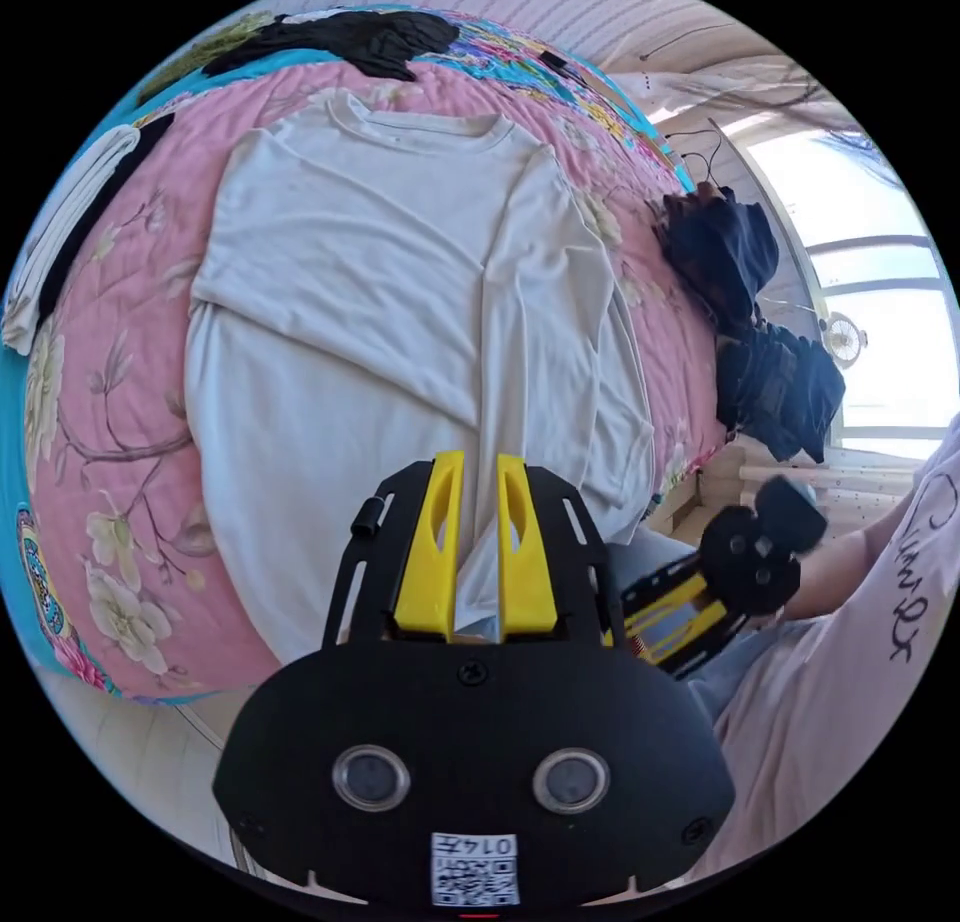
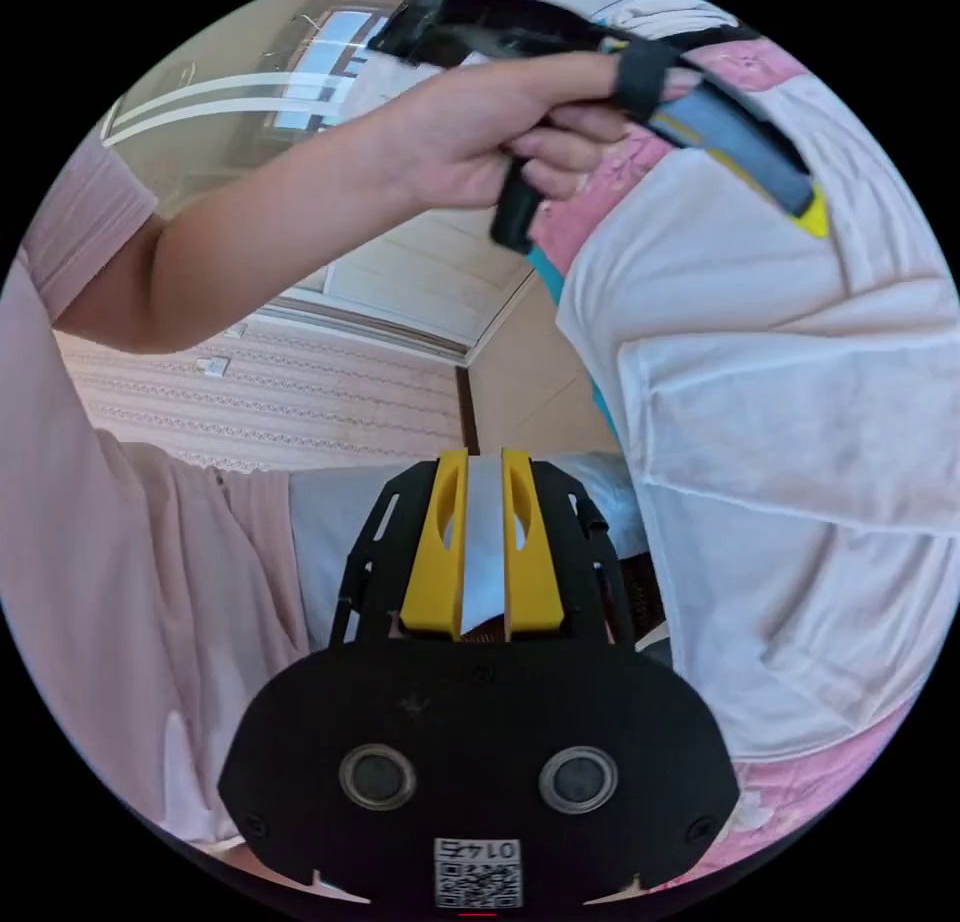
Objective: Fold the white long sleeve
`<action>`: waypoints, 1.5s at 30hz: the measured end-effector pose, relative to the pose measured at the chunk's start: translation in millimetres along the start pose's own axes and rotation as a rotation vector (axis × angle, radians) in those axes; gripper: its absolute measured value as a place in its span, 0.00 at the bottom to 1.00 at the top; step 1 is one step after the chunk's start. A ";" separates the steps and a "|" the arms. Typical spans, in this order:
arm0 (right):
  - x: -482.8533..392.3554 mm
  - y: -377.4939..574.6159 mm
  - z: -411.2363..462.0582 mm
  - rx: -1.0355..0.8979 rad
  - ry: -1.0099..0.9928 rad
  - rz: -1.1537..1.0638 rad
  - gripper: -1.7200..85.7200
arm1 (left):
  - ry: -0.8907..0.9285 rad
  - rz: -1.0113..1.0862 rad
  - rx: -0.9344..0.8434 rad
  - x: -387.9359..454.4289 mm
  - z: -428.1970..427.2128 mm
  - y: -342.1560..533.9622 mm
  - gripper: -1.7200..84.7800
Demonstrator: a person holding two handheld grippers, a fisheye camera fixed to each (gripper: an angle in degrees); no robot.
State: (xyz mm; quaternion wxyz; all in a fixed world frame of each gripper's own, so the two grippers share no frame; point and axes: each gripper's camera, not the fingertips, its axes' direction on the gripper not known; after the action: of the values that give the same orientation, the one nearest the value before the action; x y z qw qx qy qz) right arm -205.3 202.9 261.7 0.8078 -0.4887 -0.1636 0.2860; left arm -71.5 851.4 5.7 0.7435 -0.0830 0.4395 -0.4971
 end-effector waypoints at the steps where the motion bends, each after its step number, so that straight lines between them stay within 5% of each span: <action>1: 12.8 3.9 -19.5 0.046 0.038 0.067 0.09 | -0.003 0.032 -0.022 7.4 4.7 0.0 0.10; 7: 65.3 24.1 -122.3 0.369 0.264 0.342 0.09 | -0.075 -0.009 -0.185 1.9 36.1 1.3 0.04; 12: 78.2 1.6 -142.7 0.330 0.433 0.360 0.07 | -0.022 -0.110 -0.122 -25.6 11.2 12.9 0.01; 18: 79.7 0.1 -148.1 0.336 0.373 0.391 0.04 | -0.002 -0.202 -0.195 -51.4 8.9 19.4 0.06; 23: 52.3 7.5 -196.8 0.464 0.445 0.379 0.06 | -0.117 -0.003 -0.036 -48.8 -48.7 -45.2 0.06; 31: 84.9 4.0 -260.2 0.561 0.544 0.542 0.12 | -0.023 0.313 0.244 9.2 -44.6 -232.4 0.10; 38: 91.3 28.8 -280.5 0.654 0.431 0.578 0.05 | -0.058 0.355 -0.029 28.4 13.3 -311.7 0.03; 45: 92.7 48.8 -298.9 0.688 0.422 0.587 0.04 | -0.054 0.418 0.050 45.9 4.3 -316.8 0.04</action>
State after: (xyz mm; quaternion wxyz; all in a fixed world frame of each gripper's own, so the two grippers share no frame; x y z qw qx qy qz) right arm 15.1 70.1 77.1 0.8230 -0.2666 0.2519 0.4337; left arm -273.8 656.9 159.7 0.8439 0.0151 0.4145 -0.3403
